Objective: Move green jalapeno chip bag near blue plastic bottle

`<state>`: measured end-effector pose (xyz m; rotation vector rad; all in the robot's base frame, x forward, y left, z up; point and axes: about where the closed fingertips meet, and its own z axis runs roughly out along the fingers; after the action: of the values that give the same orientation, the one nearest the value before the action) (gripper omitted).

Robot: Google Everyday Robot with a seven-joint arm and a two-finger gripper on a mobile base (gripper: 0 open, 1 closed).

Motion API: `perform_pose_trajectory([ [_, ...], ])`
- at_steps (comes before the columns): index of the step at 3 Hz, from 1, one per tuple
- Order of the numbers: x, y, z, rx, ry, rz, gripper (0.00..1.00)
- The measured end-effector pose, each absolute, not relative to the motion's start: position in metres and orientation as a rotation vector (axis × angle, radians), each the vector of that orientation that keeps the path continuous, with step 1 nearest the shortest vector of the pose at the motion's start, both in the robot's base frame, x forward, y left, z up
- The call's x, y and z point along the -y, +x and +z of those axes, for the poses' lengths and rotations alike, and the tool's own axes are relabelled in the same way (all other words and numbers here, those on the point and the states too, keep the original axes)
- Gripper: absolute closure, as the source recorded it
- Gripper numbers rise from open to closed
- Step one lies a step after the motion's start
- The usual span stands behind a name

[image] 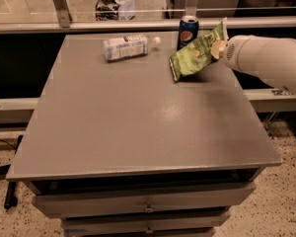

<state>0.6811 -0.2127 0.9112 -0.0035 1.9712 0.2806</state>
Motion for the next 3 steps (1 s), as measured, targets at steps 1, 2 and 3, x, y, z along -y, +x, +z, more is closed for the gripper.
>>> perform_pose_trajectory([
  [1, 0.214, 0.708, 0.91, -1.955, 0.11, 0.319, 1.0],
  [2, 0.201, 0.718, 0.905, -1.957, 0.185, 0.379, 1.0],
  [3, 0.169, 0.722, 0.899, -1.964, 0.218, 0.458, 1.0],
])
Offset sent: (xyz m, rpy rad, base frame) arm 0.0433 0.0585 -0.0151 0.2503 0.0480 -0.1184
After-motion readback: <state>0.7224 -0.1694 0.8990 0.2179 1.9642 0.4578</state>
